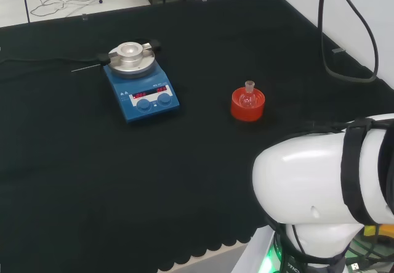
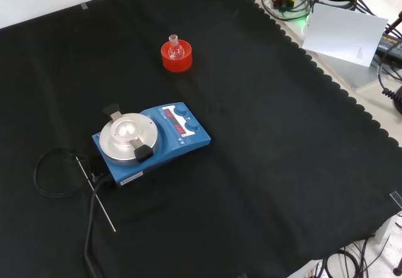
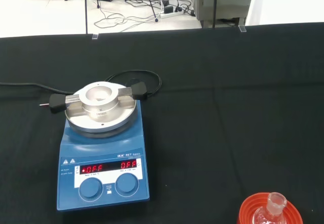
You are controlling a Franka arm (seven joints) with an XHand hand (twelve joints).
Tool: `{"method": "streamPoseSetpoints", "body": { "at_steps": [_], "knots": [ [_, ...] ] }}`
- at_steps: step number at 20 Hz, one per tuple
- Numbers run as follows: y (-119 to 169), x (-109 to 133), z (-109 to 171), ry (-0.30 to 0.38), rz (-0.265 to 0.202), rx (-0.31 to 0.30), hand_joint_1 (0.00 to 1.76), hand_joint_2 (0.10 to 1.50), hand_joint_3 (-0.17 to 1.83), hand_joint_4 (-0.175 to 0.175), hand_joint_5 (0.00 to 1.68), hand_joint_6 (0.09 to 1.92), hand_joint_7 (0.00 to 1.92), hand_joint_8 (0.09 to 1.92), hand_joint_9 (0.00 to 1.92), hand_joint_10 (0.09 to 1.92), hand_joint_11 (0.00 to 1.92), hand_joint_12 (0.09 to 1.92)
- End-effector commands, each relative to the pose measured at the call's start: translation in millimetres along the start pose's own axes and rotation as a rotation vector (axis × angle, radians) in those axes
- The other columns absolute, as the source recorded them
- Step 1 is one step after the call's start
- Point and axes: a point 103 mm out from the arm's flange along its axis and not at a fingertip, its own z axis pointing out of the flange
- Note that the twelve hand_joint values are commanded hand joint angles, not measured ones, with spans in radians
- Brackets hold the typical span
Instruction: Pick up the round-bottom flask.
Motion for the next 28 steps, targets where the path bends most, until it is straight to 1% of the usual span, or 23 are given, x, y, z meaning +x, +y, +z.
{"method": "streamPoseSetpoints", "body": {
  "at_steps": [1, 2, 3, 4, 6, 11, 16, 19, 24, 28],
  "knots": [
    [-0.6, -0.9, 0.0, -0.007, 0.001, -0.011, 0.4, 1.06, 0.66, -0.026, 0.26, 0.5, 0.32, 0.78, 0.43, 0.89, 0.24, 1.37],
    [-0.7, -1.1, 0.0, -0.006, 0.001, -0.011, 0.27, 1.15, 0.54, -0.02, 0.26, 0.47, 0.18, 0.68, 0.3, 0.79, 0.12, 1.38],
    [-0.6, -0.9, -0.1, -0.006, 0.002, -0.011, 0.2, 1.21, 0.45, -0.016, 0.27, 0.45, 0.12, 0.63, 0.23, 0.74, 0.05, 1.39],
    [-0.4, -0.4, -0.2, -0.006, 0.002, -0.01, 0.17, 1.24, 0.38, -0.015, 0.28, 0.43, 0.09, 0.6, 0.2, 0.7, 0.02, 1.39],
    [-0.2, 0.8, 0.4, -0.008, 0.003, -0.008, 0.14, 1.28, 0.33, -0.013, 0.29, 0.41, 0.07, 0.58, 0.19, 0.68, 0.0, 1.39],
    [0.9, -4.5, 11.3, 0.003, 0.026, 0.008, 0.14, 1.29, 0.3, -0.013, 0.29, 0.4, 0.07, 0.57, 0.18, 0.67, 0.0, 1.39],
    [1.3, -24.4, 36.2, 0.017, 0.07, 0.032, 0.15, 1.29, 0.29, -0.013, 0.29, 0.4, 0.07, 0.57, 0.19, 0.67, 0.0, 1.39],
    [4.0, -36.8, 50.5, 0.038, 0.094, 0.051, 0.15, 1.29, 0.29, -0.013, 0.3, 0.4, 0.07, 0.57, 0.19, 0.67, 0.0, 1.39],
    [16.7, -58.9, 71.2, 0.073, 0.111, 0.062, 0.16, 1.29, 0.28, -0.014, 0.31, 0.4, 0.08, 0.57, 0.19, 0.68, 0.01, 1.4],
    [32.2, -79.5, 92.6, 0.088, 0.108, 0.059, 0.24, 1.24, 0.26, -0.015, 0.31, 0.38, 0.08, 0.58, 0.2, 0.68, 0.0, 1.4]
  ]
}}
